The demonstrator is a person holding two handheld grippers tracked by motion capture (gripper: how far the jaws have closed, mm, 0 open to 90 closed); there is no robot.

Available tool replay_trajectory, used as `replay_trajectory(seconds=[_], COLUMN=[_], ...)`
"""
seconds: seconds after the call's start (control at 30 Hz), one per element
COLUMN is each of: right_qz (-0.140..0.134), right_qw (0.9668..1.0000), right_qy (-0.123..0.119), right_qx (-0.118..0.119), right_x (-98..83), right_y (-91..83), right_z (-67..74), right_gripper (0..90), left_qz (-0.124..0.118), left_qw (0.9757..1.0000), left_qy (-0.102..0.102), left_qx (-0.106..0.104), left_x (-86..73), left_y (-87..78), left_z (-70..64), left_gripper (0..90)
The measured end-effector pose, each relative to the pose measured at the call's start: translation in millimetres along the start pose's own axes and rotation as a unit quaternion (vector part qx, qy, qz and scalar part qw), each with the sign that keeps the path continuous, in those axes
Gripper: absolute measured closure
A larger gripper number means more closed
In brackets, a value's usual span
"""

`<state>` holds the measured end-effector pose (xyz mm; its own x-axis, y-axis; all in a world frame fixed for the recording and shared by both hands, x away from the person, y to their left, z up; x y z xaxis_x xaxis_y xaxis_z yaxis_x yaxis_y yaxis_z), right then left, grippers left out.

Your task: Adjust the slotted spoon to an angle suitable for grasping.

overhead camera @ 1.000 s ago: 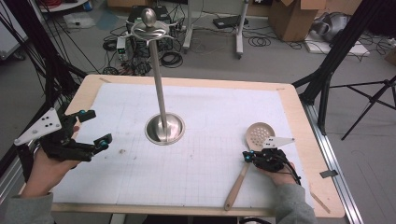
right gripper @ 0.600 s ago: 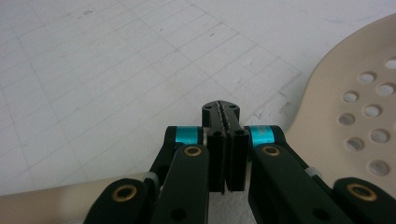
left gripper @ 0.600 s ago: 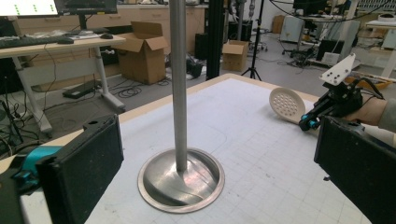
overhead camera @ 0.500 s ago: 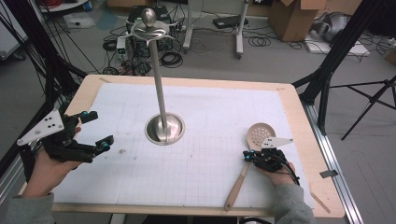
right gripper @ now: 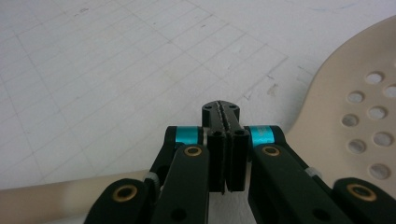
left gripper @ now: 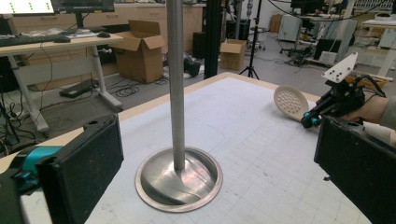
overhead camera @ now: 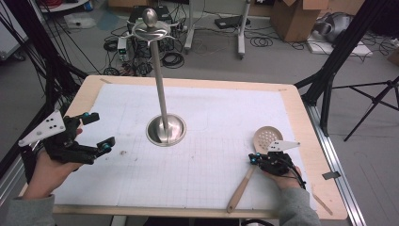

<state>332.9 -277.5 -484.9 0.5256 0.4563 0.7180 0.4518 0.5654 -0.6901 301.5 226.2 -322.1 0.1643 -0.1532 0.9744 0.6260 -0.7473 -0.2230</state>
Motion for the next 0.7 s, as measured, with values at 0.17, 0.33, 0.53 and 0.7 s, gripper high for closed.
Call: replay_trajectory(seconds=[0.17,0.33,0.53,0.7], right_qz=[-0.001,-0.002,-0.003,-0.007], right_qw=[1.0,0.9999,0.9999,0.9995], right_qy=[0.005,0.01,0.014,0.024], right_qx=[0.001,0.001,-0.006,-0.018], right_x=[-5.5,-10.0,-16.1,-24.0], right_y=[-6.1,-11.3,-18.3,-27.5], right_z=[-2.6,-4.8,-8.4,-14.8], right_gripper=[90.0,90.0,90.0,90.0], left_qz=[0.001,0.002,0.001,0.001], left_qw=[1.0,1.0,1.0,1.0], left_qy=[0.001,0.0,0.0,0.0], left_qx=[-0.001,-0.002,-0.004,-0.004], left_x=[-0.2,-0.6,0.0,0.0], left_y=[0.5,1.0,1.2,1.9], left_z=[0.3,0.4,0.0,0.3], left_gripper=[1.7,1.7,1.7,1.7])
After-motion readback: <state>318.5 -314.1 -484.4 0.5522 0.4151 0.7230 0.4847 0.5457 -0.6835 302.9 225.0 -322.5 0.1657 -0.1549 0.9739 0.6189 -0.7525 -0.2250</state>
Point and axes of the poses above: each handheld gripper's, and its own axes: y roughly forward along the jaws, x roughly out of its top, z roughly to its left, the point moved 6 cm from there along y, roughly forward along the jaws, and after that the axes turned 5 degrees about z, right-handed, at the moved point
